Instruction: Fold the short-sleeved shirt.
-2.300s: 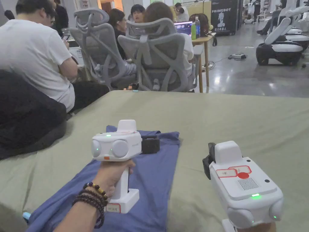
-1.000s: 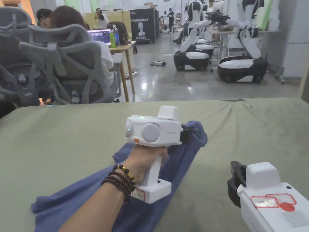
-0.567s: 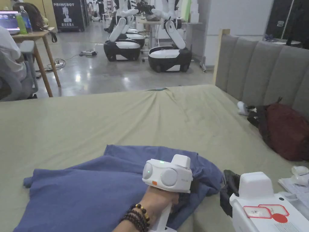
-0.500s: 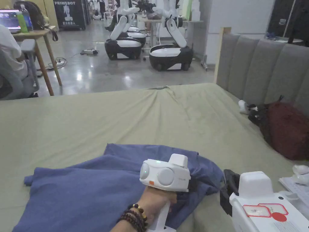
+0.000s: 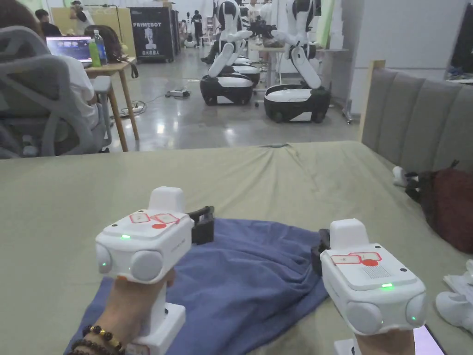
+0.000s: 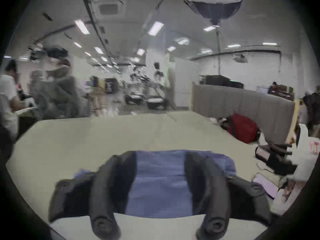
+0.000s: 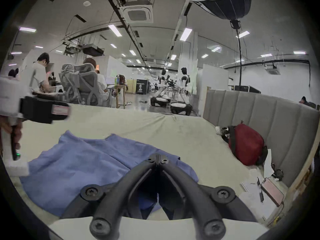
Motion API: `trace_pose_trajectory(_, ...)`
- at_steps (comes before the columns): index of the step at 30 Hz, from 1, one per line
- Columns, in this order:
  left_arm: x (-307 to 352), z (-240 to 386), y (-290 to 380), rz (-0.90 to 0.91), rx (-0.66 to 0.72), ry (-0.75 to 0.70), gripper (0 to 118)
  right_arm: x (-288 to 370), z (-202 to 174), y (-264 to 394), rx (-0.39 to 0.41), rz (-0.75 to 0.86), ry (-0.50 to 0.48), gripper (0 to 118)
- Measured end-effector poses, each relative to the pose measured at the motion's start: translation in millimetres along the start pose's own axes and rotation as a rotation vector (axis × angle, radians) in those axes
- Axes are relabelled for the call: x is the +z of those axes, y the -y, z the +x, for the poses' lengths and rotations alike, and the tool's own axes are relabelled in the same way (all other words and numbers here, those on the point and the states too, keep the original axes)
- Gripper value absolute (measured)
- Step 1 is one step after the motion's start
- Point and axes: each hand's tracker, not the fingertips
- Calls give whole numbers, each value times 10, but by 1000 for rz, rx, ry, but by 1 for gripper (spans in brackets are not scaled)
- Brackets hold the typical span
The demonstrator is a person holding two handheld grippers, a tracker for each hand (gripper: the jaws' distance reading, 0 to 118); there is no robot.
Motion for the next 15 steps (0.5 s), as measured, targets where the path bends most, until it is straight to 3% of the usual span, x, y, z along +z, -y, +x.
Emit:
trace_pose_trajectory(1,196,-126,63,12,19,-45,25,16,-35,2,1,1,4,0)
trace_pose_trajectory(5,631,-311,319,31,7,-202,0,87,-117,4,-31,11,-3,1)
trace_pose_trajectory(15,454,-518,330,-67,-19,-211,0,72,-148,28,-27,2,-27,1)
